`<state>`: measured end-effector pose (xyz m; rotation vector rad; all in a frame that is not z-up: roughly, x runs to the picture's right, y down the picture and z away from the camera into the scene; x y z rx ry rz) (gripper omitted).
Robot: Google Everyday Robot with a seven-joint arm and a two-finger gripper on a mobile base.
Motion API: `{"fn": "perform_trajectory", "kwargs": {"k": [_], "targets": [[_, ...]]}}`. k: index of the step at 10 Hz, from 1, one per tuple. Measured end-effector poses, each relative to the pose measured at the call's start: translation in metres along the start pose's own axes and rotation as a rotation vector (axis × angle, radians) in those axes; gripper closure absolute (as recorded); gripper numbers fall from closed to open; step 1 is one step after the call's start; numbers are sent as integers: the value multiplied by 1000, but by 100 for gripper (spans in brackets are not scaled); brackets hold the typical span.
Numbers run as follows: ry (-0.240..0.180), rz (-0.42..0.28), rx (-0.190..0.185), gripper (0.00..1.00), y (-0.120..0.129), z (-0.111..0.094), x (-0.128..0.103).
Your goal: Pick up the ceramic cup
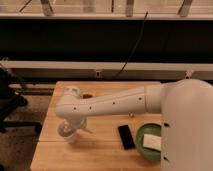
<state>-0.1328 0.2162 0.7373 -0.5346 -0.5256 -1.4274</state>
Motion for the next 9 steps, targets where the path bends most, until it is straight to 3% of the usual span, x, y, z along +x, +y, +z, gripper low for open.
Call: {"fn": "perform_trajectory", "kwargs": {"k": [7,9], "targets": [[-2,9,4,95,5,2,5],[1,12,13,100,4,-1,3]]}}
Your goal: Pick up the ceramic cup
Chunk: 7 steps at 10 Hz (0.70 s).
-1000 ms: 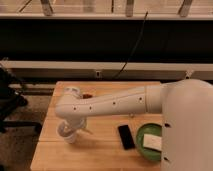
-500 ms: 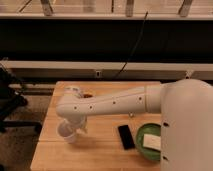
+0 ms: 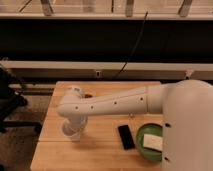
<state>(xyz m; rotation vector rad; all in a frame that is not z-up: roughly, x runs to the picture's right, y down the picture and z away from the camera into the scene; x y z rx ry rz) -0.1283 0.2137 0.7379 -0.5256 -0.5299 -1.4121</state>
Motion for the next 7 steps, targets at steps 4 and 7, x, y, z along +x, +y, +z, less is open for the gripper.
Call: {"fn": "perform_trajectory", "kwargs": {"k": [4,7], "targets": [[46,22,27,100,0,-41,0],[73,35,38,100,0,-75,-1]]}}
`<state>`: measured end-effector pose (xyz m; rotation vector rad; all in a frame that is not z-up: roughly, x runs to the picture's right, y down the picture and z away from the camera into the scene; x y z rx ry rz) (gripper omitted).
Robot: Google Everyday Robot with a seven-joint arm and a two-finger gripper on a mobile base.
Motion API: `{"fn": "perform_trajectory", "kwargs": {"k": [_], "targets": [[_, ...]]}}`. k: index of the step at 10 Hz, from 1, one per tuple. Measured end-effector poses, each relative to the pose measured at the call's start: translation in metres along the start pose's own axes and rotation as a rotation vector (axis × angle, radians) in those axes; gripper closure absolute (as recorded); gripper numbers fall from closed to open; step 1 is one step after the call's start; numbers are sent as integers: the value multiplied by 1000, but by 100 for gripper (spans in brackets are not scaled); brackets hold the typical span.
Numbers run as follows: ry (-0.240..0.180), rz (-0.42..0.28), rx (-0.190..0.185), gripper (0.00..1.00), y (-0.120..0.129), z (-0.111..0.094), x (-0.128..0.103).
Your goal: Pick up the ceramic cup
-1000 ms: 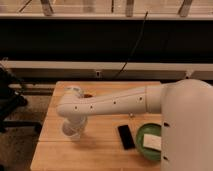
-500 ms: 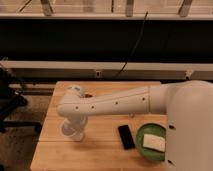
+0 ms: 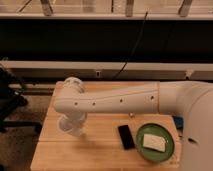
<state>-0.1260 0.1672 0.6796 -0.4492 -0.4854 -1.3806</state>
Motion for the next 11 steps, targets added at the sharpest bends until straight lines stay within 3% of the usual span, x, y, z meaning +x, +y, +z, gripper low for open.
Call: {"fn": "perform_trajectory", "kwargs": {"k": [5,9,11], "targets": [[29,-9,6,100,-9,-37,-1],[26,-10,15,100,-10,-47,-1],[26,-15,9,94,-7,-37,2]]}}
